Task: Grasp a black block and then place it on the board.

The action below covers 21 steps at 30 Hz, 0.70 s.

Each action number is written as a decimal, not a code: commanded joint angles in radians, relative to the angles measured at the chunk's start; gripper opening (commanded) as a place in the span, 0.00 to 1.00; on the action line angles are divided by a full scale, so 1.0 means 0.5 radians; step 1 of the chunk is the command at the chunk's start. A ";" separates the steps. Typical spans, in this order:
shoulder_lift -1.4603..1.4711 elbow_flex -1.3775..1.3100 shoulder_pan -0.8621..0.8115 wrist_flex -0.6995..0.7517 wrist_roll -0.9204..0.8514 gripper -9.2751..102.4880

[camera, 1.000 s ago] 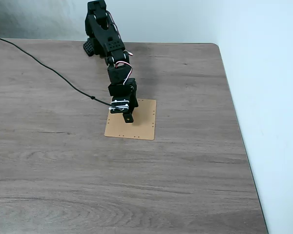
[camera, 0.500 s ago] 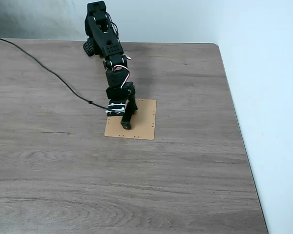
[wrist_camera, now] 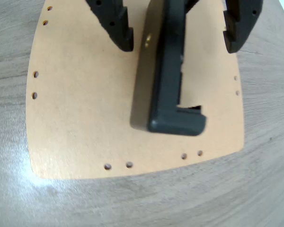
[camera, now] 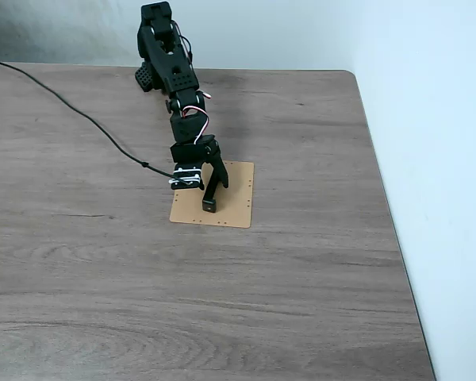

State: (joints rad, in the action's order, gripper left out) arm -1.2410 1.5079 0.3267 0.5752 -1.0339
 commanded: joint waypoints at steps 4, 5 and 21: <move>-0.328 -0.009 0.009 0.000 0.000 0.30; -0.390 0.006 0.000 -0.018 0.037 0.30; -1.721 1.169 -0.135 -0.021 1.227 0.08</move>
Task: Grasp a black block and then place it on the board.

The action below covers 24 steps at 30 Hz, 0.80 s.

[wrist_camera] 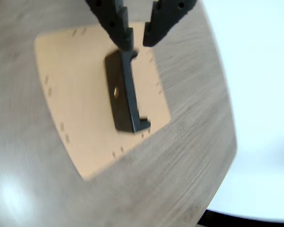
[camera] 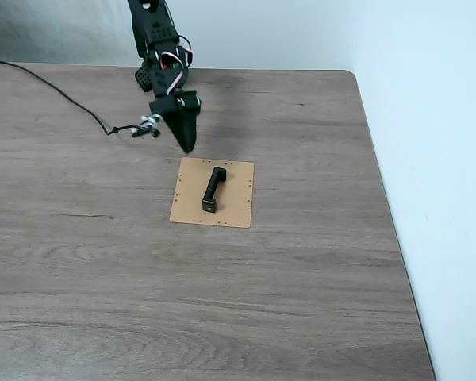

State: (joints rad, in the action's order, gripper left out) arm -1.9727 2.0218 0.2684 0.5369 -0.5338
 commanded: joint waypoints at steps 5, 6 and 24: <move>-0.767 0.488 -0.061 0.325 0.555 0.08; -0.881 0.574 -0.083 0.344 0.647 0.08; -2.586 1.733 -0.328 0.957 1.114 0.08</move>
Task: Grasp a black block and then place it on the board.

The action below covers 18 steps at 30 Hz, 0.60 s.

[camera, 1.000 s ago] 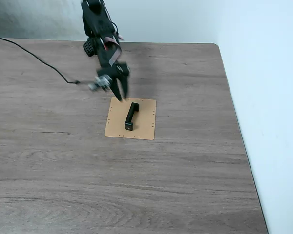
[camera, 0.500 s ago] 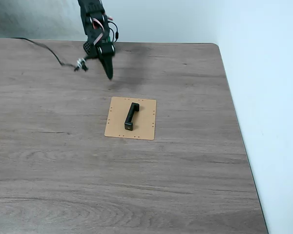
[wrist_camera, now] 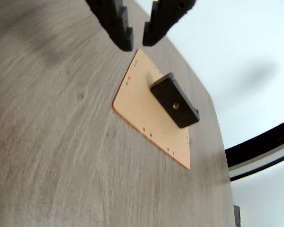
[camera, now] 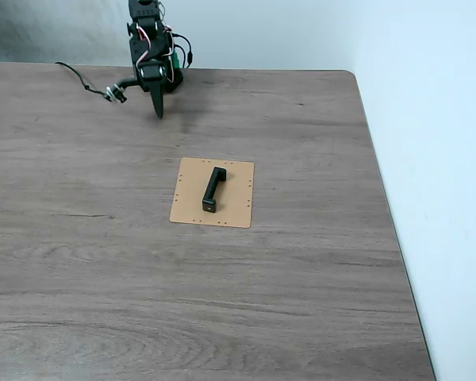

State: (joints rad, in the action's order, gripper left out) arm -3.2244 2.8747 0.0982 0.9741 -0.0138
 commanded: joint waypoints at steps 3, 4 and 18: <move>-0.163 0.132 0.000 0.110 0.107 0.08; -0.193 0.181 -0.006 0.101 0.101 0.08; -0.307 0.387 -0.055 0.132 0.160 0.08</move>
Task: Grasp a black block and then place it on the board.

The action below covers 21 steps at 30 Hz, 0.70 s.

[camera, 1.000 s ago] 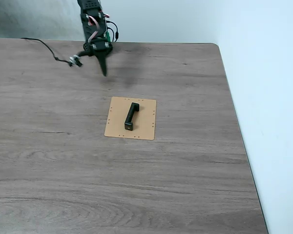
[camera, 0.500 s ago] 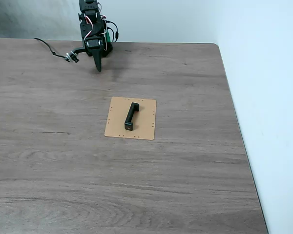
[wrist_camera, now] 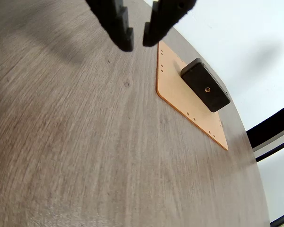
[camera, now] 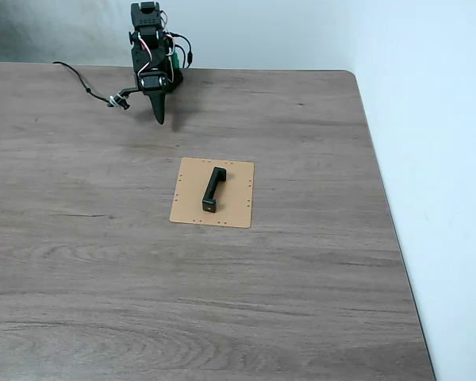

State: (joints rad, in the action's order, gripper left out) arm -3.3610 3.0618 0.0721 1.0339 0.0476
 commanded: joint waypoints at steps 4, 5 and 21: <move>-0.034 0.015 -0.003 0.000 0.025 0.08; -0.034 0.015 -0.003 0.000 0.021 0.08; -0.037 0.015 -0.006 -0.003 0.015 0.08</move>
State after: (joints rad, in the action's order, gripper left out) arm -3.3610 3.0618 0.0552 1.0339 0.0476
